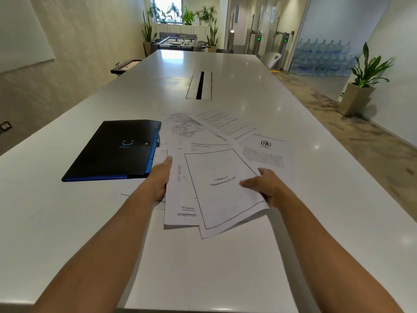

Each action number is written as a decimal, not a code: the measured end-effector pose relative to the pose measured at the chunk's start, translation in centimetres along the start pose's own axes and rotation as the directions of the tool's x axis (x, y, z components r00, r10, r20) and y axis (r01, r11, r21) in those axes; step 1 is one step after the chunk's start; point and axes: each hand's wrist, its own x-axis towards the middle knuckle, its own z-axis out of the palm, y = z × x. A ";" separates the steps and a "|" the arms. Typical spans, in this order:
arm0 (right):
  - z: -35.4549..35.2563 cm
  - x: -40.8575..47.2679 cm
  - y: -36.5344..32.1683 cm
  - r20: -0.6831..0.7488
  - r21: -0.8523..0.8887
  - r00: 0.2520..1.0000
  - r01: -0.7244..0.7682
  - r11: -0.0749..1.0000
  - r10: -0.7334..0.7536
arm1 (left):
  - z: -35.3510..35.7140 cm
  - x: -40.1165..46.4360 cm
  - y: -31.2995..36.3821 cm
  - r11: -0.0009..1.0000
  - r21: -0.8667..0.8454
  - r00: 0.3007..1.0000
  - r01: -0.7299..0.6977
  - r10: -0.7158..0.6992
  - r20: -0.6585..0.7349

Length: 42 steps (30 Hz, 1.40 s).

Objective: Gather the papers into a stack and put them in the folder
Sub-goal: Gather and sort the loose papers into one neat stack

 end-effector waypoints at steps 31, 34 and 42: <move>0.2 -1.7 -8.7 -0.221 0.089 0.685 0.723 0.685 -0.694 | 3.8 -7.8 7.5 0.577 0.258 0.627 -0.775 0.754 0.197; -0.6 -3.0 -10.4 -0.238 0.036 0.589 0.800 0.599 -0.772 | 4.9 -8.5 8.3 0.534 0.213 0.569 -0.818 0.804 0.171; -1.0 -2.3 -7.0 -0.200 -0.005 0.705 0.694 0.720 -0.681 | 6.6 -7.3 6.3 0.607 0.127 0.620 -0.784 0.758 0.203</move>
